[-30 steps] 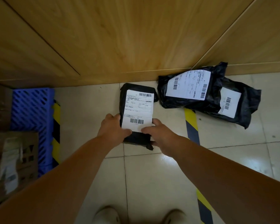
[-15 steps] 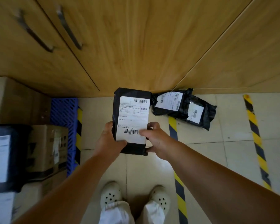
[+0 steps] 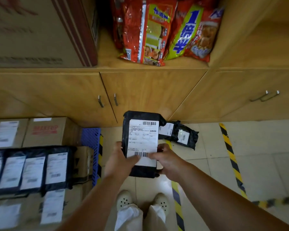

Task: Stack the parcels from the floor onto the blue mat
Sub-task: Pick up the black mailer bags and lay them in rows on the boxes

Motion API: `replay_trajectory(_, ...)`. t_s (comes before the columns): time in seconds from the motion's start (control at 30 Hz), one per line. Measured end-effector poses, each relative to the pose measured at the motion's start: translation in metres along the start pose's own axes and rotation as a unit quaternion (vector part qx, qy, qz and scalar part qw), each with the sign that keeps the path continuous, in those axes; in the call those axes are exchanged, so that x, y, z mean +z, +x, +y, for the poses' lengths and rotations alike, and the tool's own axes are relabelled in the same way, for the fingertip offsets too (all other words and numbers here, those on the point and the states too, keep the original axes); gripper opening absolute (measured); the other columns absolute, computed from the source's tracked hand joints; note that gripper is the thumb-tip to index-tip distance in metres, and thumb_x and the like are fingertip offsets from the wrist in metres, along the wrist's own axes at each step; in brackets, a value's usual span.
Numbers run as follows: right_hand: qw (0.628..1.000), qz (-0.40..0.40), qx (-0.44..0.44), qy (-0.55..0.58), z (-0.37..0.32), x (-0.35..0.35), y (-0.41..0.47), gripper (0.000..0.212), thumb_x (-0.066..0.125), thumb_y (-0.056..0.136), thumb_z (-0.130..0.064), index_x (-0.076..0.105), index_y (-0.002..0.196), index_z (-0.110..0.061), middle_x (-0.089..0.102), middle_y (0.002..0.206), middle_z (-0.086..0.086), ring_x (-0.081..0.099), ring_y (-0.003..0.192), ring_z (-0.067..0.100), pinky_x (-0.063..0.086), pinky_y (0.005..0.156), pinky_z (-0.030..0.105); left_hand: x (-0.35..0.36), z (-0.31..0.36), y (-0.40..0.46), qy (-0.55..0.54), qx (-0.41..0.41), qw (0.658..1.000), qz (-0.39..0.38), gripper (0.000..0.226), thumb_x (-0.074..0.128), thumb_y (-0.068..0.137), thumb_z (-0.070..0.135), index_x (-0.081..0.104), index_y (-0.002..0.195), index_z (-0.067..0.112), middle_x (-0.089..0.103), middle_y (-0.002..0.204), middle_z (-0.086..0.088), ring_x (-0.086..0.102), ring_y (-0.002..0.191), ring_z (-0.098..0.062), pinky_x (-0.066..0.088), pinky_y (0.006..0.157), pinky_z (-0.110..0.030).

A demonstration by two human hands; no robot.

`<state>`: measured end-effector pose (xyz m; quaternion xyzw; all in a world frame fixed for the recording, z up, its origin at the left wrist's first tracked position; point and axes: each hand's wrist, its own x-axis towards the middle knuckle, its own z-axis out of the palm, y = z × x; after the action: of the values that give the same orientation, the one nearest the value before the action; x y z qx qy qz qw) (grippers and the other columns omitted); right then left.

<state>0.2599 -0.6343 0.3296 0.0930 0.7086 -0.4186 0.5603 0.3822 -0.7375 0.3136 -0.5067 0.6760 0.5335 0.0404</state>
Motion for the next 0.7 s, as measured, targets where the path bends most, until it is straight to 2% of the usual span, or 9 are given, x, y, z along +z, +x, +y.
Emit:
replay_trajectory(0.13, 0.999, 0.002, -0.031, -0.008, -0.020, 0.007, -0.063, 0.035, 0.066, 0.083, -0.010, 0.043, 0.108, -0.019, 0.057, 0.111, 0.006, 0.055, 0.105, 0.022, 0.048, 0.094, 0.053, -0.036, 0.030, -0.047, 0.016, 0.020, 1.000, 0.011, 0.054, 0.073, 0.076, 0.033, 0.040, 0.118, 0.030, 0.061, 0.098, 0.014, 0.061, 0.084, -0.011, 0.046, 0.058, -0.025)
replay_trajectory(0.27, 0.998, 0.014, -0.049, -0.024, -0.030, 0.018, -0.118, 0.031, 0.063, 0.084, -0.008, 0.044, 0.108, -0.016, 0.058, 0.112, 0.010, 0.056, 0.099, 0.022, 0.048, 0.094, 0.054, -0.065, 0.050, -0.093, 0.010, 0.049, 0.999, 0.014, 0.053, 0.074, 0.076, 0.028, 0.044, 0.119, 0.029, 0.061, 0.101, 0.014, 0.061, 0.087, -0.010, 0.047, 0.061, -0.024)
replay_trajectory(0.4, 0.997, 0.021, -0.068, -0.043, -0.025, 0.025, -0.161, 0.029, 0.061, 0.085, -0.008, 0.046, 0.109, -0.016, 0.060, 0.111, 0.010, 0.057, 0.104, 0.024, 0.048, 0.092, 0.052, -0.085, 0.057, -0.136, -0.002, 0.063, 0.998, 0.020, 0.046, 0.072, 0.078, 0.023, 0.047, 0.116, 0.030, 0.058, 0.093, 0.019, 0.055, 0.076, 0.002, 0.041, 0.055, -0.016)
replay_trajectory(0.5, 0.995, 0.019, -0.085, -0.050, -0.014, 0.027, -0.189, 0.027, 0.061, 0.085, -0.006, 0.046, 0.106, -0.016, 0.061, 0.108, 0.009, 0.058, 0.097, 0.021, 0.048, 0.091, 0.049, -0.091, 0.052, -0.168, -0.003, 0.075, 0.997, 0.026, 0.044, 0.071, 0.080, 0.023, 0.049, 0.118, 0.029, 0.060, 0.096, 0.017, 0.056, 0.079, -0.002, 0.039, 0.055, -0.014)
replay_trajectory(0.6, 0.992, 0.023, -0.111, -0.052, 0.005, 0.028, -0.215, 0.028, 0.062, 0.085, -0.006, 0.047, 0.105, -0.016, 0.062, 0.103, 0.003, 0.058, 0.086, 0.015, 0.051, 0.076, 0.038, -0.092, 0.043, -0.201, -0.007, 0.081, 0.996, 0.039, 0.048, 0.070, 0.079, 0.025, 0.048, 0.122, 0.030, 0.063, 0.103, 0.015, 0.060, 0.085, -0.007, 0.046, 0.061, -0.020)
replay_trajectory(0.7, 0.988, 0.035, -0.141, -0.044, 0.034, 0.026, -0.243, 0.029, 0.064, 0.083, -0.006, 0.049, 0.106, -0.016, 0.063, 0.105, 0.003, 0.061, 0.087, 0.016, 0.050, 0.075, 0.035, -0.087, 0.031, -0.239, -0.013, 0.098, 0.994, 0.049, 0.052, 0.070, 0.078, 0.027, 0.047, 0.123, 0.034, 0.064, 0.109, 0.013, 0.062, 0.089, -0.007, 0.053, 0.070, -0.028)
